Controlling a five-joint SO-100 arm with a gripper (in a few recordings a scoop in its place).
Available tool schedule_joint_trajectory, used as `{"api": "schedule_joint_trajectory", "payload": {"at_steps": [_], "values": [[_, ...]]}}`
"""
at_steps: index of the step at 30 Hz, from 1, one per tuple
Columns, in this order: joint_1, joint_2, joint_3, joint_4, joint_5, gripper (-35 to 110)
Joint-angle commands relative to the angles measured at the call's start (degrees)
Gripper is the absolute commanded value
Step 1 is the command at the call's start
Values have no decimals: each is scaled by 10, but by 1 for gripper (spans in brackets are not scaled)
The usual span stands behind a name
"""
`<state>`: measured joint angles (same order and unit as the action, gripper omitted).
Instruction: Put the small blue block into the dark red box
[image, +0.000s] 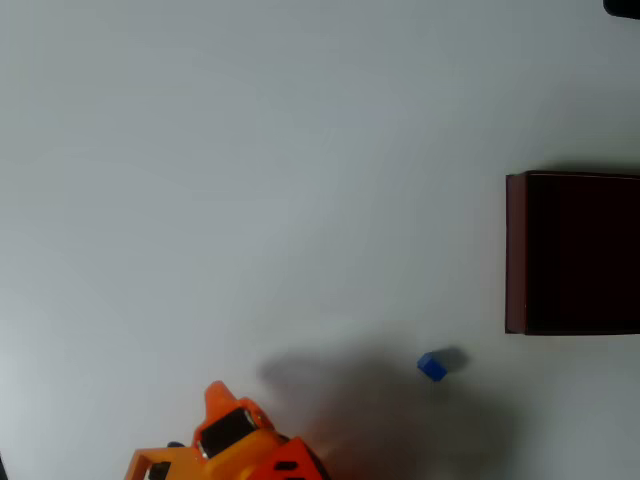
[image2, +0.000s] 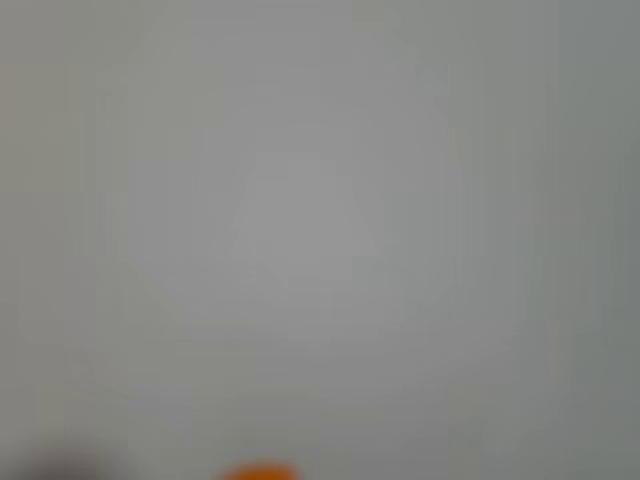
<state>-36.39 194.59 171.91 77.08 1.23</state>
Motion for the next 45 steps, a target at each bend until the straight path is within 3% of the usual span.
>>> {"api": "schedule_joint_trajectory", "payload": {"at_steps": [1,24,30,37,45], "values": [[-12,4,8,8,5,0],[-11,4,8,8,14,0],[6,-8,-13,3,119,2],[85,-73,-87,12,212,11],[262,-337,-311,72,218,19]]}}
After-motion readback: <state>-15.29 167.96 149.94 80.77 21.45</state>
